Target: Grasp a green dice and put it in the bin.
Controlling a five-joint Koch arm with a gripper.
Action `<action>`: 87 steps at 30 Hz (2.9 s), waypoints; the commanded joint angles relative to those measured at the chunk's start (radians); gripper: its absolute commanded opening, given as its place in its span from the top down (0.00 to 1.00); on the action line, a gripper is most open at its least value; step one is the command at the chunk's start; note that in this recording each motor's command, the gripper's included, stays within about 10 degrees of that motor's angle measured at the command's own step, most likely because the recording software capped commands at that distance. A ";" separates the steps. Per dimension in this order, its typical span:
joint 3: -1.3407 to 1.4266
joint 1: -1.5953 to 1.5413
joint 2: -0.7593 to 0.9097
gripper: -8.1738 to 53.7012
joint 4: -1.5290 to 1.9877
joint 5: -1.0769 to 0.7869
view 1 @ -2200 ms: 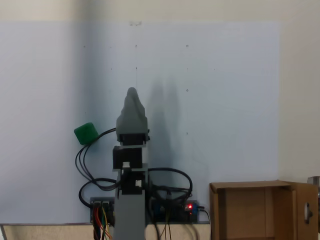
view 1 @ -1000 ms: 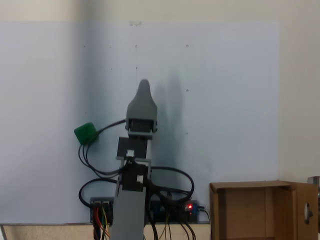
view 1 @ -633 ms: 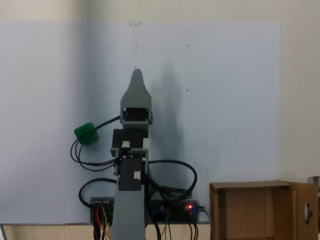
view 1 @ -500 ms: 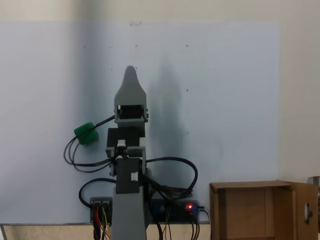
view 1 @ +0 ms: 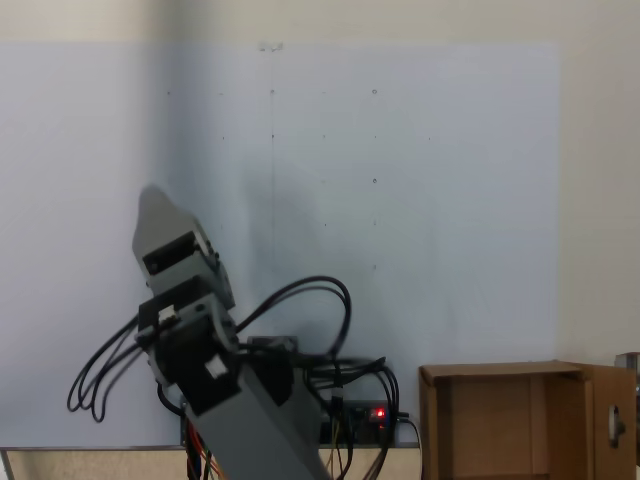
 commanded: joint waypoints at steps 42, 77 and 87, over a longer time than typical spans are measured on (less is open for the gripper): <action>-0.291 -0.253 -0.287 0.17 0.532 0.012; -0.101 -0.250 -0.370 0.17 0.321 0.233; 0.043 -0.258 -0.357 0.16 0.207 0.310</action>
